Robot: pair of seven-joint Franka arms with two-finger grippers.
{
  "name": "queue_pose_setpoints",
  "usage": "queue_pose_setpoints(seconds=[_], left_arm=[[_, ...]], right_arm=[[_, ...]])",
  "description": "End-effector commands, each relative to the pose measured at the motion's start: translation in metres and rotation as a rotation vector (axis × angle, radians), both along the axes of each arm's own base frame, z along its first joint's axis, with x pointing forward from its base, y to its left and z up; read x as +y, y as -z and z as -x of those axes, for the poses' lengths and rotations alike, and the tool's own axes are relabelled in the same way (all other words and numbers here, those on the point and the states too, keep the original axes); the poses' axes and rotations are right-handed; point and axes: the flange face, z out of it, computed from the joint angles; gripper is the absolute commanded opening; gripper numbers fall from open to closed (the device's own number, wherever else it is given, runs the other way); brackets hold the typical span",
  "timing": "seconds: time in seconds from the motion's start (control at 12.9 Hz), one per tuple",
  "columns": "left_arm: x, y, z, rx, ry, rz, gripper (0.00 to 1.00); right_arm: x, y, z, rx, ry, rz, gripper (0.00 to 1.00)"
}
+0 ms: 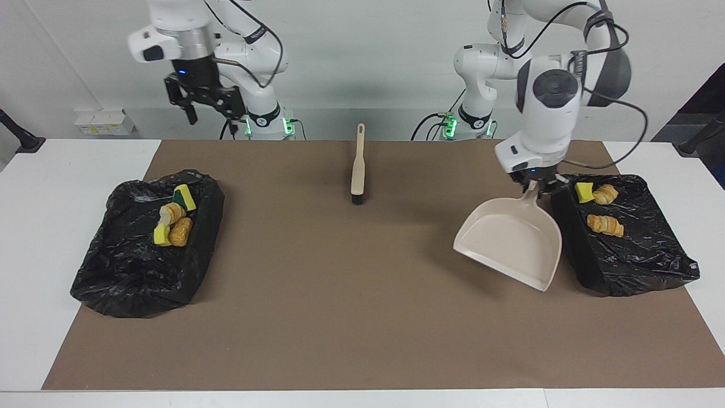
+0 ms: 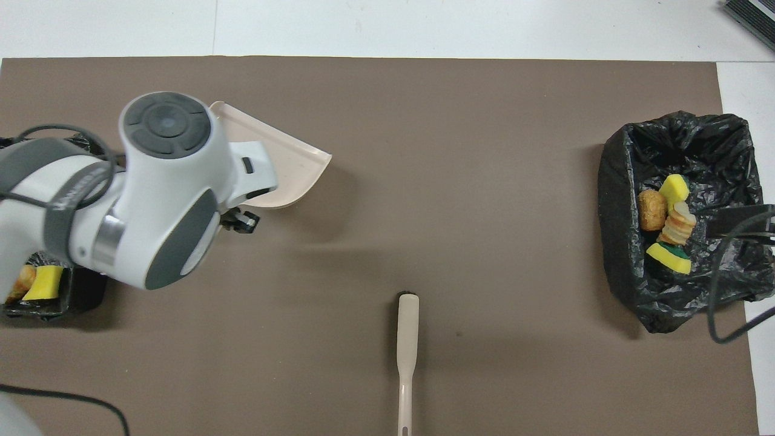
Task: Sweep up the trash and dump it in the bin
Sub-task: 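Bring the empty dustpan back toward the table center with the left gripper, then lower the dustpan onto the table and open the left gripper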
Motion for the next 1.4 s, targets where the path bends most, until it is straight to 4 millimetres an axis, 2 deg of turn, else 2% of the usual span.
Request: queue_pose_setpoints(seconds=[0.0,0.08,0.23,0.31,0.47,0.62,0.7,0.78,0.93,1.01,1.09,1.24,1.32], left_arm=[[-0.069,0.013,-0.019,-0.012,-0.138,0.058,0.00],[-0.094,0.017,-0.017,-0.030,-0.175,0.073,0.00],[-0.124,0.019,-0.012,-0.043,-0.259,0.135,0.00],[-0.147,0.028,-0.006,-0.059,-0.290,0.157,0.00],[-0.159,0.027,-0.004,-0.058,-0.344,0.210,0.00],[-0.179,0.031,0.003,-0.070,-0.423,0.248,0.00],[-0.188,0.052,0.002,-0.063,-0.431,0.236,0.00],[-0.200,0.060,0.003,-0.071,-0.437,0.238,0.00],[-0.206,0.075,-0.002,-0.087,-0.438,0.255,0.00],[-0.212,0.081,0.002,-0.085,-0.428,0.254,0.00],[-0.220,0.082,0.010,-0.083,-0.412,0.251,0.00],[-0.219,0.086,0.011,-0.091,-0.398,0.239,0.00],[-0.218,0.090,0.013,-0.086,-0.394,0.231,0.21]], right_arm=[[0.012,0.034,-0.013,0.041,-0.117,-0.010,1.00],[0.018,0.041,-0.017,0.032,-0.124,-0.010,1.00],[0.032,0.045,-0.016,0.027,-0.144,-0.008,1.00],[0.037,0.046,-0.015,0.030,-0.148,-0.009,1.00],[0.067,0.050,-0.007,0.041,-0.145,-0.011,1.00],[0.093,0.048,-0.004,0.034,-0.116,-0.012,1.00],[0.092,0.046,-0.009,0.032,-0.138,0.005,1.00],[0.086,0.045,-0.012,0.032,-0.163,0.011,1.00],[0.079,0.030,-0.030,0.055,-0.198,0.020,1.00],[0.076,0.020,-0.040,0.058,-0.200,0.021,1.00],[0.076,0.021,-0.044,0.058,-0.206,0.021,1.00],[0.076,0.023,-0.042,0.064,-0.206,0.018,1.00],[0.075,0.022,-0.043,0.065,-0.206,0.025,1.00]])
